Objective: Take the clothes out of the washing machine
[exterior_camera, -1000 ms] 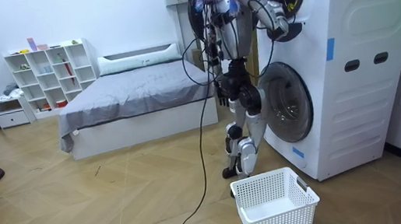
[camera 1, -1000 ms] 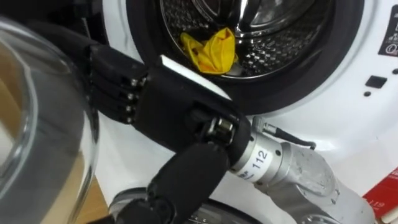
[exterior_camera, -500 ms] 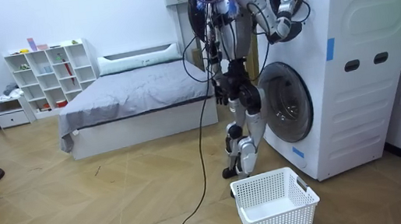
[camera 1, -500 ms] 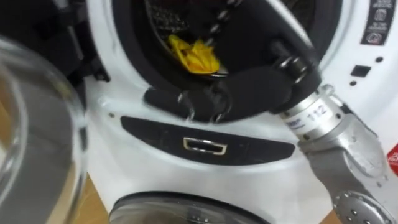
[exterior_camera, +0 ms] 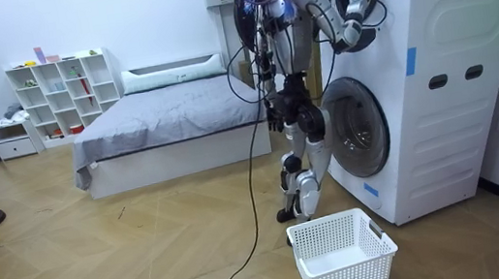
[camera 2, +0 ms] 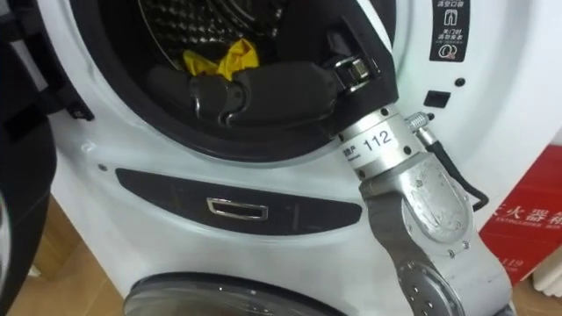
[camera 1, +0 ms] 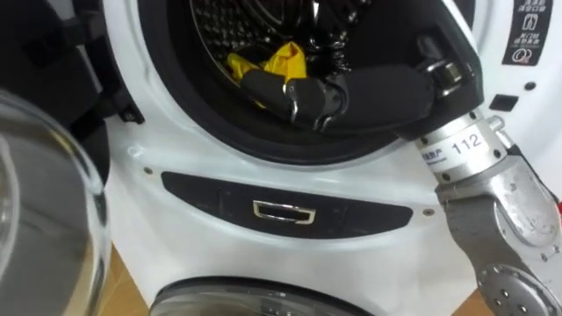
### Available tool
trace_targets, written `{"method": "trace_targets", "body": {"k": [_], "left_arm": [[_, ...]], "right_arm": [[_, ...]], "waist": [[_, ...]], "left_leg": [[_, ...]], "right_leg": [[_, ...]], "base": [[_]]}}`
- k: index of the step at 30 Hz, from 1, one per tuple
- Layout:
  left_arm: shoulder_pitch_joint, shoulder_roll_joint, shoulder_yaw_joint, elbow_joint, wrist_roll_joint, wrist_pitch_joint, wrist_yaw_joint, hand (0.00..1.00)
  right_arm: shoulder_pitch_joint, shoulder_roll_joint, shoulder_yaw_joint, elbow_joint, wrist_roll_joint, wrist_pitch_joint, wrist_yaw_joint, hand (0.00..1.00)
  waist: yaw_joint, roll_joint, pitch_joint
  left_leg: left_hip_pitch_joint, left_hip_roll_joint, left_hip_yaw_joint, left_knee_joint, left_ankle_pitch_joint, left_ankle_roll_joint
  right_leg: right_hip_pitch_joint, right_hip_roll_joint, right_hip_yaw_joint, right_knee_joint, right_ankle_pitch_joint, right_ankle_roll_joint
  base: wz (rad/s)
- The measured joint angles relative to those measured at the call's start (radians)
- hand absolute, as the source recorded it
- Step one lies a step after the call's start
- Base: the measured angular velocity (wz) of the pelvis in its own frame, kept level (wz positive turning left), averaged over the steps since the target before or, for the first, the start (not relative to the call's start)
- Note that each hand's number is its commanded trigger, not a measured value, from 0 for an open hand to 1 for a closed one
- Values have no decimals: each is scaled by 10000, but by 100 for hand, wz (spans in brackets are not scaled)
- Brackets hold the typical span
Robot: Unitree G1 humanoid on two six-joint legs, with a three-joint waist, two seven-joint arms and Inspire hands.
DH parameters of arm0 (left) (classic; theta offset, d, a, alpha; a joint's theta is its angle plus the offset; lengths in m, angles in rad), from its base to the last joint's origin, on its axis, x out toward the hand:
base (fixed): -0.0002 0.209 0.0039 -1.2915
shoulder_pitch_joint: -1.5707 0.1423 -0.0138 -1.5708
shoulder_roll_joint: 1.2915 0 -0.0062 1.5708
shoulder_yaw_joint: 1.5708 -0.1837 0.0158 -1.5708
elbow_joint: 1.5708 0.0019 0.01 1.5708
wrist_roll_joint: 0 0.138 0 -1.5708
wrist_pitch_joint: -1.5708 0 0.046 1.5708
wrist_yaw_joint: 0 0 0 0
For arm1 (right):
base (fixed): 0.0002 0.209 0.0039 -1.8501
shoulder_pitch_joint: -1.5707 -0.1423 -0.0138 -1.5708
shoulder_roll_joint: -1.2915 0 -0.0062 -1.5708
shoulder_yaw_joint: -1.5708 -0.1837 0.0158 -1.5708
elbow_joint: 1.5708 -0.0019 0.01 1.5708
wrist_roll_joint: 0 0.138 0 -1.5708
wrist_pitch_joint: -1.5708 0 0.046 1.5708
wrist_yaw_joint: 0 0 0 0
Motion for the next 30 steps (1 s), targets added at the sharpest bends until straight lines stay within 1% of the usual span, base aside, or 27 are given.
{"method": "trace_targets", "body": {"k": [1,4,6,7,9,10,11,12,13,14,16,18,21,27,30], "left_arm": [[13,0,2,6,22,45,-10,0],[11,4,66,6,216,151,-50,0],[13,32,186,-12,209,179,-55,0],[15,52,174,-22,209,189,-56,0],[-37,105,176,-76,214,306,-70,0],[-37,106,177,-209,214,395,-73,0],[-50,107,180,-244,215,421,-76,0],[-98,109,225,-262,216,458,-83,0],[-150,118,272,-293,216,464,-82,0],[-195,122,279,-324,216,465,-80,0],[-272,136,278,-380,390,466,-96,0],[-250,118,305,-449,834,540,-162,0],[-122,122,424,-494,1087,862,-360,0],[7,75,397,-983,1280,953,-456,0],[124,76,424,-1284,1286,962,-456,0]], "right_arm": [[0,-68,-1,44,-209,-2,12,0],[0,-390,-98,355,-528,0,77,0],[-1,-694,-107,514,-823,0,105,0],[-4,-715,-88,548,-907,-6,106,0],[-43,-717,8,834,-1356,-11,139,0],[-124,-719,35,1060,-1574,-20,197,0],[-199,-724,76,1206,-1687,-24,213,0],[-356,-758,122,1614,-1817,-34,311,0],[-585,-827,153,2066,-1819,-5,393,0],[-713,-844,176,2291,-1819,12,418,0],[-1192,-936,184,3188,-1913,86,461,0],[-1498,-1007,187,3779,-2317,229,478,0],[-1579,-1001,219,4016,-2653,224,577,0],[-1988,-1003,225,5179,-2556,204,534,0],[-2249,-1012,219,5708,-2562,232,436,0]], "waist": [[2,2,3],[23,-33,-10],[52,-134,-39],[83,-173,-49],[85,-319,-60],[98,-386,-38],[87,-420,-38],[62,-505,-10],[71,-602,8],[75,-640,12],[76,-764,40],[163,-800,17],[176,-807,12],[262,-800,16],[264,-801,3]], "left_leg": [[-17,-63,-6,6,0,0],[-71,-104,-41,18,7,9],[-102,-113,-35,30,16,23],[-102,-113,-36,37,17,25],[-82,-112,-35,73,19,27],[-60,-112,-42,73,19,27],[-48,-113,-56,73,19,28],[-42,-131,-168,76,19,28],[-46,-156,-220,90,19,28],[-60,-163,-254,117,19,29],[-135,-235,-452,225,15,34],[-120,-263,-491,229,15,37],[-125,-263,-512,228,27,52],[-180,-269,-694,420,31,49],[-360,-265,-739,600,42,54]], "right_leg": [[-1,-5,-1,-19,-10,11],[-3,-28,-31,-27,-25,30],[-13,-37,-37,-28,-32,43],[-14,-38,-44,-25,-33,44],[-13,-38,-59,-17,-32,41],[6,-42,-94,-8,-32,41],[21,-46,-140,-11,-32,41],[85,-55,-193,-18,-33,42],[125,-77,-210,-29,-67,53],[126,-79,-234,-25,-73,57],[170,-103,-417,-26,-92,86],[179,-117,-446,-15,-102,103],[204,-115,-460,13,-86,97],[177,-103,-486,15,-102,117],[71,-91,-529,53,-89,226]], "base": [[0],[3],[2],[0],[0],[0],[6],[11],[14],[20],[27],[13],[0],[4],[3]]}}
